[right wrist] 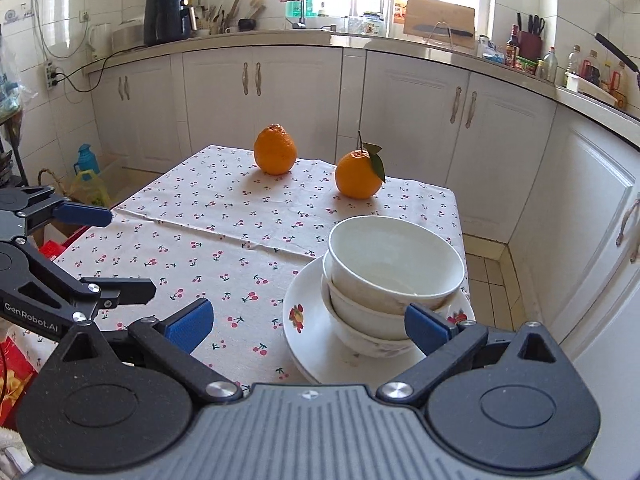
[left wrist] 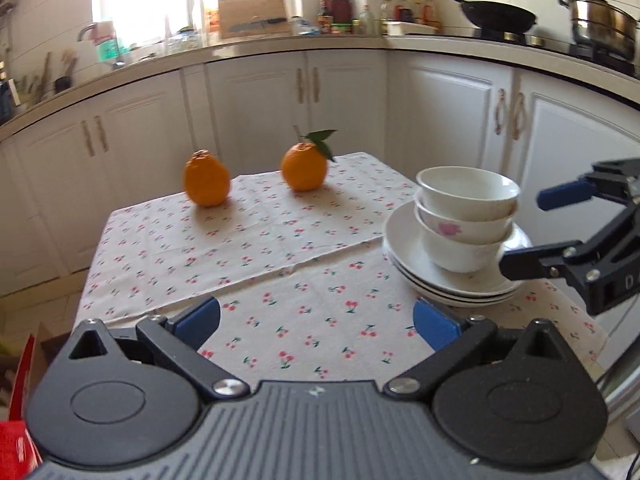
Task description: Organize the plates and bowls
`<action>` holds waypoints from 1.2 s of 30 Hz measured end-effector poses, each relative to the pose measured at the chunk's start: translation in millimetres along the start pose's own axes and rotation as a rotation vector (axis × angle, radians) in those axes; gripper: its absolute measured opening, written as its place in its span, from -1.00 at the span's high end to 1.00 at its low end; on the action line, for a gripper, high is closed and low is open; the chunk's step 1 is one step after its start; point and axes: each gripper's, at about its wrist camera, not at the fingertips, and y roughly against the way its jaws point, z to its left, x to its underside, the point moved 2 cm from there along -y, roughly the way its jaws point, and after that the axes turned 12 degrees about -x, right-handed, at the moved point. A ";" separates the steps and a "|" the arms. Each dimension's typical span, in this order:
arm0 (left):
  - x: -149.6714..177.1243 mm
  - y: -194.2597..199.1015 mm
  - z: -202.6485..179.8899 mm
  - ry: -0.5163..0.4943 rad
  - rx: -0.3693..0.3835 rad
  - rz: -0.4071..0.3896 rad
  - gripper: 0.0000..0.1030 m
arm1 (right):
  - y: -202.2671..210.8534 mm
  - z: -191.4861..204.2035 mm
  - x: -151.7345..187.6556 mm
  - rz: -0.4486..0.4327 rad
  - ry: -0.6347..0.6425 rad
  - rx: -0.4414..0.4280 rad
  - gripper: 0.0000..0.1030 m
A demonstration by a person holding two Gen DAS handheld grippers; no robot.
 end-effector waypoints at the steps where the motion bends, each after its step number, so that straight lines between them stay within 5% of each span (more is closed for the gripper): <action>1: 1.9 2.5 2.2 0.020 -0.041 -0.005 -0.99 | -1.0 3.5 2.5 -0.001 -0.022 0.022 -1.00; 5: 5.3 19.0 4.3 0.068 -0.189 -0.024 -0.99 | 0.5 15.2 8.2 0.011 -0.139 0.130 -1.00; 13: 8.7 57.8 -1.1 0.131 -0.208 -0.010 -0.98 | 20.0 47.6 13.2 0.011 -0.165 0.273 -1.00; 36: 26.7 80.2 -3.8 0.206 -0.219 0.050 -0.99 | 45.6 63.9 30.9 -0.025 -0.177 0.283 -1.00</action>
